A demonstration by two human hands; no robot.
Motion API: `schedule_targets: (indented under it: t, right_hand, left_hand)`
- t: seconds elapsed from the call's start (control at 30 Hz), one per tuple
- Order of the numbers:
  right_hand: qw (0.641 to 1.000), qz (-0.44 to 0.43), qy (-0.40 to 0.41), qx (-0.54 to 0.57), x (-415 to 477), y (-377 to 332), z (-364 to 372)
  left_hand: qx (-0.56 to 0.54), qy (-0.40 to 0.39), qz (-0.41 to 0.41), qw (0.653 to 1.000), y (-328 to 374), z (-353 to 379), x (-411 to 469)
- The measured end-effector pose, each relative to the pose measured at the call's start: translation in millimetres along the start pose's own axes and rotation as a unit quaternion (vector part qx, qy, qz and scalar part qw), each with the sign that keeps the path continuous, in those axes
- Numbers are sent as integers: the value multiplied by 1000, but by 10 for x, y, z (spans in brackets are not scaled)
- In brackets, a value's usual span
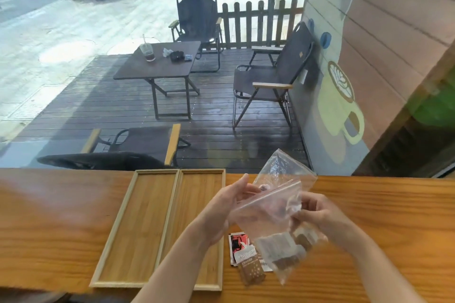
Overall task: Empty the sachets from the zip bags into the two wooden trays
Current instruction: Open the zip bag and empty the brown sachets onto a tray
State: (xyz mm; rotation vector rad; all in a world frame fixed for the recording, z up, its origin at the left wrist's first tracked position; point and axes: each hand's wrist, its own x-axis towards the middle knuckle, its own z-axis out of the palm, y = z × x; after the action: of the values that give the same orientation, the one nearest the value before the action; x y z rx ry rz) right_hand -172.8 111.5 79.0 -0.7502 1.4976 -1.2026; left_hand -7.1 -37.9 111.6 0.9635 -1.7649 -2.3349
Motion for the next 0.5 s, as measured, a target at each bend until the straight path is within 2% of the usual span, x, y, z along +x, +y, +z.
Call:
schedule_targets:
  t: [0.1, 0.17, 0.23, 0.4, 0.5]
  right_hand:
    - [998, 18, -32, -42, 106, -23, 44]
    - [997, 24, -50, -62, 154, -56, 68]
    - [993, 39, -61, -98, 196, -94, 102]
    - [980, 60, -52, -180, 271, -122, 188]
    - [979, 49, 0, -198, 289, -101, 244]
  left_hand:
    - [136, -39, 20, 990, -14, 7, -79]
    - [243, -13, 42, 969, -68, 32, -100]
    - [300, 5, 53, 952, -123, 51, -121]
    - [218, -19, 30, 975, -152, 102, -220]
    - [126, 14, 16, 992, -187, 119, -247]
